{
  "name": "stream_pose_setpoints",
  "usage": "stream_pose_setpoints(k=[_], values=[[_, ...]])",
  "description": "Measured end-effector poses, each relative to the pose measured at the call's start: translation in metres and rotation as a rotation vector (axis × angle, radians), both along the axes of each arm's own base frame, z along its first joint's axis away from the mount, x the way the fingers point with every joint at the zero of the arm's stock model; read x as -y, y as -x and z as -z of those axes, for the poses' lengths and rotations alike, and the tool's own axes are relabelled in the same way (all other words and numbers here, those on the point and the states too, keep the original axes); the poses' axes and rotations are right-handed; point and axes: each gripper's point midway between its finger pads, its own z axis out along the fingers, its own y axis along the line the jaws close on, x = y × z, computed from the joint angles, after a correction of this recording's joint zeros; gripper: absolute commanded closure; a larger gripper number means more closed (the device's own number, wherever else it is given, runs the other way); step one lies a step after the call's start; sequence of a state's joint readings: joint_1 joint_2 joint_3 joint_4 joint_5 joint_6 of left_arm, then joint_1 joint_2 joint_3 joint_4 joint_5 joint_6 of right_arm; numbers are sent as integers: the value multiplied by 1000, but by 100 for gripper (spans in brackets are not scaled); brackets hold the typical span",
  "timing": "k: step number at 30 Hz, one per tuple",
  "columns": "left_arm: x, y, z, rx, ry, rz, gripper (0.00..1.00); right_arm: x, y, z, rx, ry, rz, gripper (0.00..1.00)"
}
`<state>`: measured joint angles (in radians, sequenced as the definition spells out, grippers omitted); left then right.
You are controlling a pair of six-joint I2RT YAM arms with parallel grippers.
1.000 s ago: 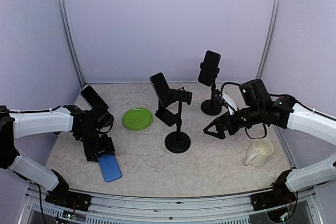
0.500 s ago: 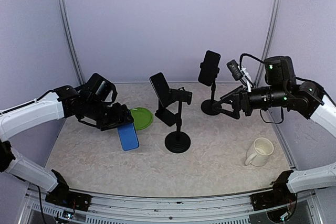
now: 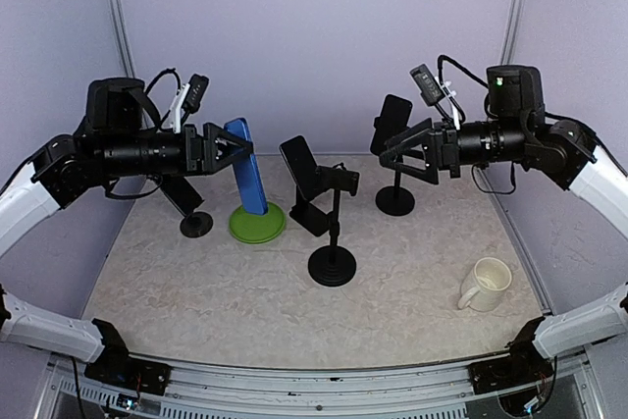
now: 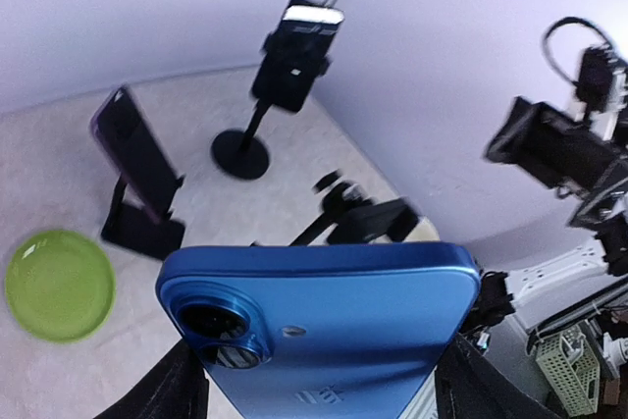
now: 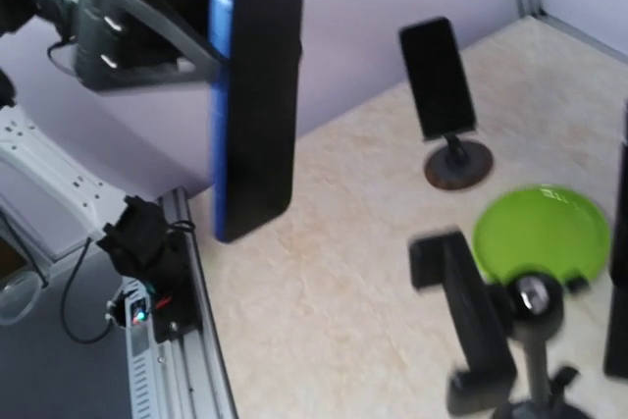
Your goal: Place the phone on the phone stand
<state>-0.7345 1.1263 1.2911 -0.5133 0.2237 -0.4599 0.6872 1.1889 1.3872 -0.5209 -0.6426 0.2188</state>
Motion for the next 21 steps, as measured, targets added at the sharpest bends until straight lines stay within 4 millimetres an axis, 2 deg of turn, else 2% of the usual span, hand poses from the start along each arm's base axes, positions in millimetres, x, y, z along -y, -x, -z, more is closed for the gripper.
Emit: stream_pose_setpoints(k=[3,9,14,21], values=[[13,14,-47,121,85,105,100,-14,-2,-3,7,-18,-46,4],[42,41,-91,258,162,311,100,-48,-3,-14,28,-54,-165,0],[65,44,-108,320,203,427,100,-63,3,-14,18,-97,-263,0],[90,50,-117,334,251,579,100,-68,16,-23,18,-178,-361,0]])
